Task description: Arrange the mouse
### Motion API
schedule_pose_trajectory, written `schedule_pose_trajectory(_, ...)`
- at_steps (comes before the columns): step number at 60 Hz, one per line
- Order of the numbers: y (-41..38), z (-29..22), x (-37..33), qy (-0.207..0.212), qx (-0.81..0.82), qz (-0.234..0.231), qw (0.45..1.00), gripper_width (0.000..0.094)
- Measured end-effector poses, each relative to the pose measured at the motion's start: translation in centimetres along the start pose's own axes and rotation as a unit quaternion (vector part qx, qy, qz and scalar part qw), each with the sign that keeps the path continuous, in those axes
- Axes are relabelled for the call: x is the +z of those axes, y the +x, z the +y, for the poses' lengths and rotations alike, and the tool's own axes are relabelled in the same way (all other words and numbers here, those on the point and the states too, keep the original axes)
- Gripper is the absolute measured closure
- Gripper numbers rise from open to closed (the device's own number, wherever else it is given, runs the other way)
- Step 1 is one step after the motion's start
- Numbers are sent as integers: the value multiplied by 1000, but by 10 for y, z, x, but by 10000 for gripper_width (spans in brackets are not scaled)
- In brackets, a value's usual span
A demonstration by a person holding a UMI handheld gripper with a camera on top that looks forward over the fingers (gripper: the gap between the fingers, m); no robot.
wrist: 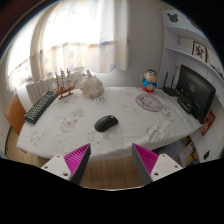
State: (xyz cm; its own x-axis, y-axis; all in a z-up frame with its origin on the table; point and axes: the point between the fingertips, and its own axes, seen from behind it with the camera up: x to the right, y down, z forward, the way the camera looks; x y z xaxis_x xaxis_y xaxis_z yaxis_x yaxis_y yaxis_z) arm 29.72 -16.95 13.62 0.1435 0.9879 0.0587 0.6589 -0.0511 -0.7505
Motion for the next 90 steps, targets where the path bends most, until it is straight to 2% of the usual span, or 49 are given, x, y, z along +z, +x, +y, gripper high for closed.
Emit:
schedule_pose_trajectory(13,-42,-3,43,29,-20,-47,998,81)
schedule_pose_trajectory(23,-49,1,91,48,-25,-46,998,81)
schedule_pose_trajectory(39,-58,3,190,32,-19,-57,998,80)
schedule_pose_trajectory(51,-57,-24,247,17,-18,-56,998,82)
schedule_pose_trajectory(75,-82,-80,314,-8,-46,-103,994,87)
schedule_pose_trajectory(78,-83,-82,316,-6,-55,-110,992,146)
schedule_pose_trajectory(83,-85,-83,318,-1,-69,-120,990,421)
schedule_pose_trajectory(90,-87,-86,315,-1,-88,-130,988,454)
